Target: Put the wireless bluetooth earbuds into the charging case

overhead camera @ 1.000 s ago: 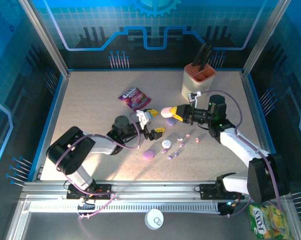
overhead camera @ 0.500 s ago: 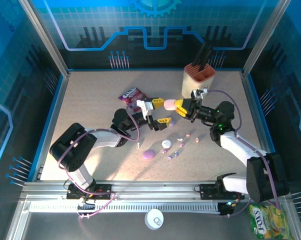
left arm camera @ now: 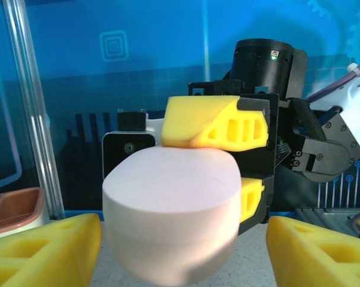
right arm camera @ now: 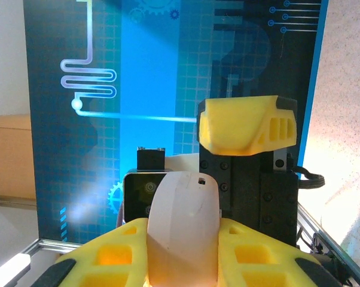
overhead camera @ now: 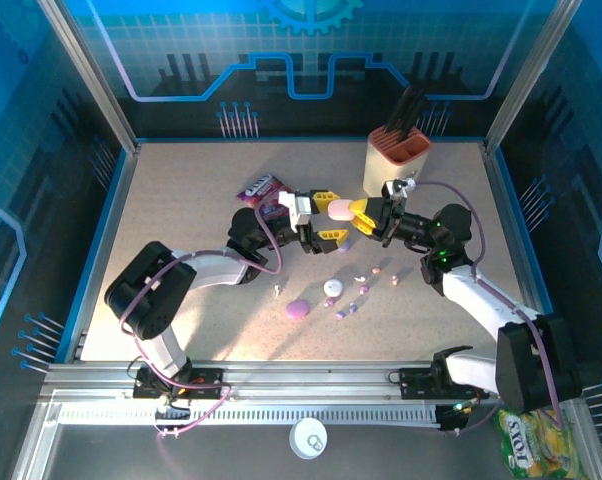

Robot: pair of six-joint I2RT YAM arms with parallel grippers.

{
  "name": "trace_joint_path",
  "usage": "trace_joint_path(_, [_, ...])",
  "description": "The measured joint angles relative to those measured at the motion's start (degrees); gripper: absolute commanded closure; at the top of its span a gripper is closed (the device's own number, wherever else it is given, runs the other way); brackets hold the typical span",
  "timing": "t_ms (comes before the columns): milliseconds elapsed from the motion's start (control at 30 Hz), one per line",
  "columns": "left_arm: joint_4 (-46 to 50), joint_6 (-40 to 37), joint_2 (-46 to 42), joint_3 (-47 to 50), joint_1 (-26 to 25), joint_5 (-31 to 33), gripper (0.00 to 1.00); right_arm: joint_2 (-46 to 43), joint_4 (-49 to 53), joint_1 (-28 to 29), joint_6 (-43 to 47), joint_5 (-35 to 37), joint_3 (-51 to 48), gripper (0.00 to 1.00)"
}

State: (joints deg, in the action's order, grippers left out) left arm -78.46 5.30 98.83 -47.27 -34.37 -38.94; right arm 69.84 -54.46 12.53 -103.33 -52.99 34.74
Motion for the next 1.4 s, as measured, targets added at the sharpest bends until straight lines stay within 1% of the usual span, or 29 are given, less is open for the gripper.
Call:
trace_joint_path(400, [-0.13, 3.23, 0.35, -0.22, 0.0, -1.51, 0.43, -0.11, 2.01, 0.46, 0.52, 0.11, -0.26, 0.94])
trace_joint_path(500, [-0.11, 3.82, 0.35, -0.26, 0.0, -1.64, 0.48, -0.11, 2.38, 0.66, 0.72, 0.24, -0.26, 0.95])
trace_joint_path(633, [-0.11, 4.2, 0.46, -0.26, 0.02, -1.64, 0.5, -0.26, 2.67, 0.7, 0.94, 0.2, -0.26, 0.94])
trace_joint_path(767, [-0.09, 5.18, 0.46, -0.28, 0.04, -1.6, 0.54, -0.37, 3.04, 0.7, 1.31, 0.0, -0.31, 0.94])
trace_joint_path(867, [-0.09, 5.35, 0.48, -0.28, 0.04, -1.62, 0.58, -0.42, 3.19, 0.7, 1.57, 0.0, -0.31, 0.94])
trace_joint_path(933, [-0.04, 5.38, 0.57, -0.28, 0.09, -1.68, 0.61, -0.46, 3.45, 0.7, 1.81, 0.04, -0.31, 0.92])
trace_joint_path(967, [0.02, 5.38, 0.61, -0.28, 0.09, -1.73, 0.63, -0.48, 3.63, 0.68, 1.97, 0.04, -0.31, 0.89])
trace_joint_path(1000, [0.07, 5.44, 0.61, -0.28, 0.09, -1.86, 0.63, -0.52, 3.85, 0.68, 2.01, 0.04, -0.31, 0.82])
trace_joint_path(1100, [0.17, 5.4, 0.63, -0.28, 0.11, -2.12, 0.63, -1.14, 5.16, 0.66, 3.21, 0.13, -0.31, 0.55])
trace_joint_path(1133, [0.11, 5.4, 0.66, -0.28, 0.07, -2.4, 0.63, -1.55, 6.19, 0.63, 3.63, 0.26, -0.31, 0.48])
trace_joint_path(1233, [0.11, 5.35, 0.66, -0.26, 0.0, -2.54, 0.63, -3.32, 10.64, -0.33, 7.28, 0.44, -0.26, 0.35])
trace_joint_path(1300, [0.09, 5.35, 0.66, -0.26, 0.02, -2.51, 0.63, -5.05, 15.04, -1.88, 11.21, 0.44, -0.17, 0.3])
trace_joint_path(1400, [0.07, 5.35, 0.7, 0.09, 0.02, -2.47, 0.63, -7.52, 24.39, -4.9, 20.37, 0.46, 1.05, 0.24])
